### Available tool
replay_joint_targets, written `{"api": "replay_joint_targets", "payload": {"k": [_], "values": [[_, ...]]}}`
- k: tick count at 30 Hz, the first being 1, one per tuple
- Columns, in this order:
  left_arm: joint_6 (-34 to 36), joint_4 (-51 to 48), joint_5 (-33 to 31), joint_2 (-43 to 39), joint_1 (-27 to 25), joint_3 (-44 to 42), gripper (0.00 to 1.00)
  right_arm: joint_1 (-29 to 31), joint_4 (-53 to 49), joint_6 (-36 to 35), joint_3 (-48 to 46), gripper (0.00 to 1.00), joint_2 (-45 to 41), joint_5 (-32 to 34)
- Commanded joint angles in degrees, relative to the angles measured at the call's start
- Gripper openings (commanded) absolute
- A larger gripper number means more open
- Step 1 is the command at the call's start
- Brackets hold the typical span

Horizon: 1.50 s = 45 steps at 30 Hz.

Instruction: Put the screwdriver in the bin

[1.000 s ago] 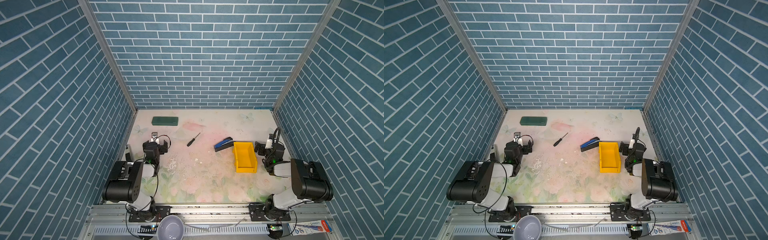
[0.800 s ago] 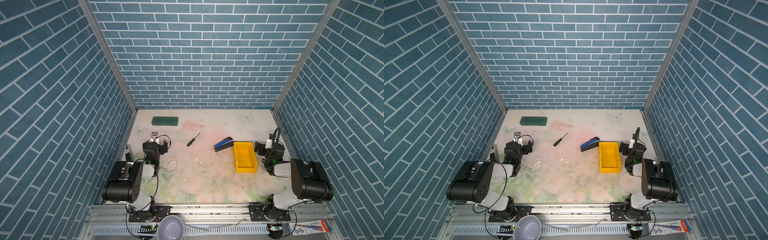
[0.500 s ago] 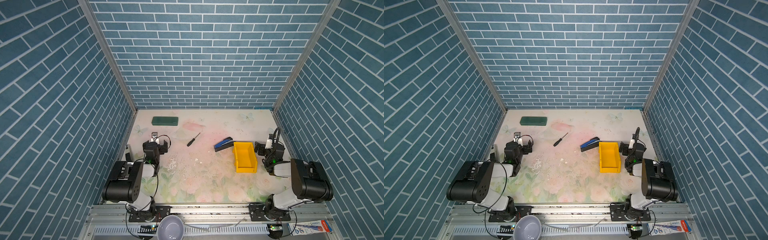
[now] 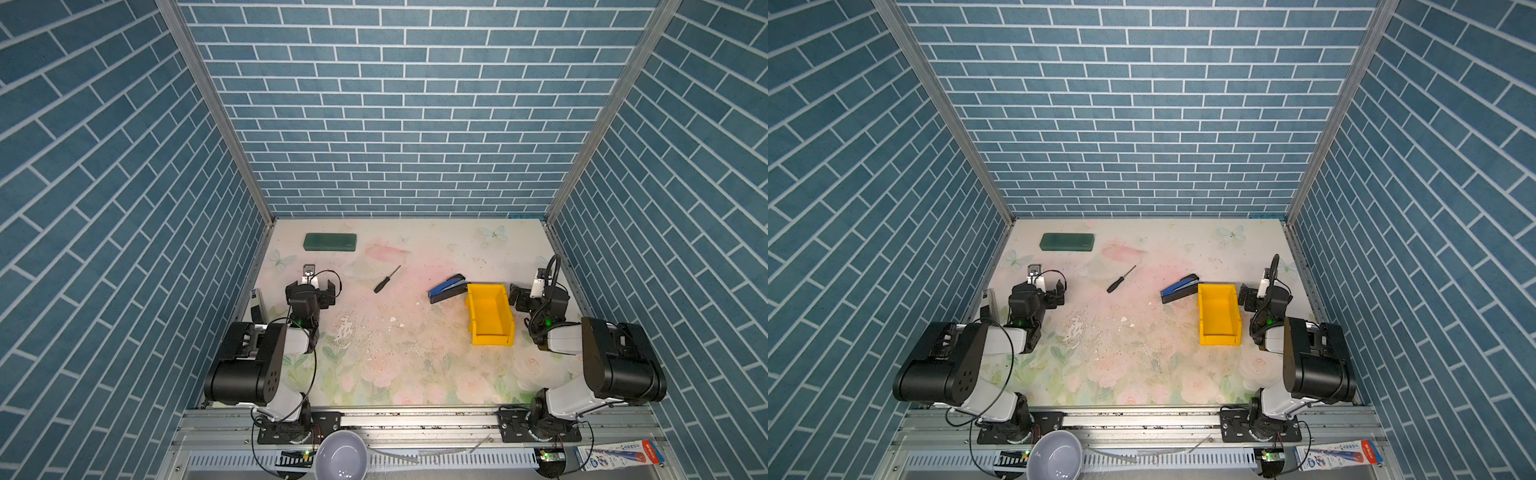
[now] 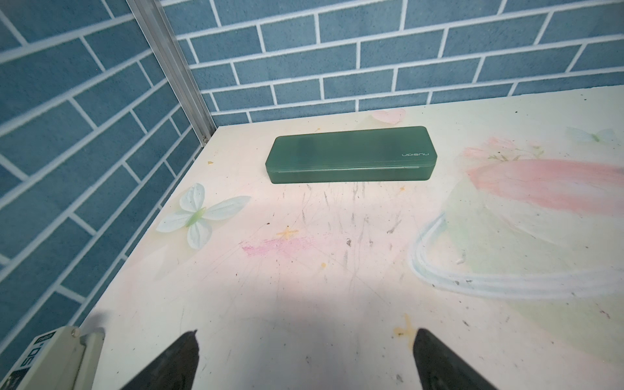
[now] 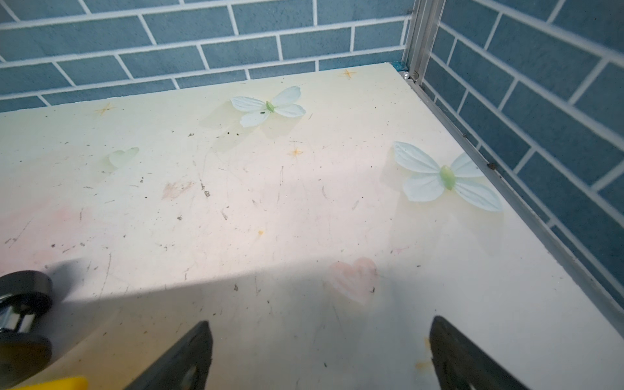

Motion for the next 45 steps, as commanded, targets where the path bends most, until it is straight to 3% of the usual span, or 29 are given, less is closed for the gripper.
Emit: {"api": "replay_joint_targets", "payload": {"k": [1,12,21,29,34,45], "values": [[0.06,-0.94,-0.46,-2.56,0.10,0.19,1.00,0.20,-1.00,0.52,1.59,0.99,-2.84,2.20],[0.58,-23.71,-0.91,-18.57,-3.92,6.11,1.00,0.83,-18.72,2.57,4.67,0.99,-19.70,2.25],[1.83,-42.32,3.68,-19.71,-10.56,17.38,1.00,6.27,-39.21,2.25,15.02,0.99,-27.84,-8.56],[2.56,-55.49,12.93,-13.53,-14.96,28.28,1.00,17.13,-44.69,1.35,22.26,0.99,-25.14,-15.28],[5.61,-62.37,12.95,-6.93,-19.59,34.97,1.00,24.65,-45.29,0.81,25.43,0.99,-21.90,-19.05],[10.07,-82.19,12.13,13.63,-24.69,53.24,1.00,34.24,-44.27,0.50,25.27,0.99,-17.49,-16.00]]}}
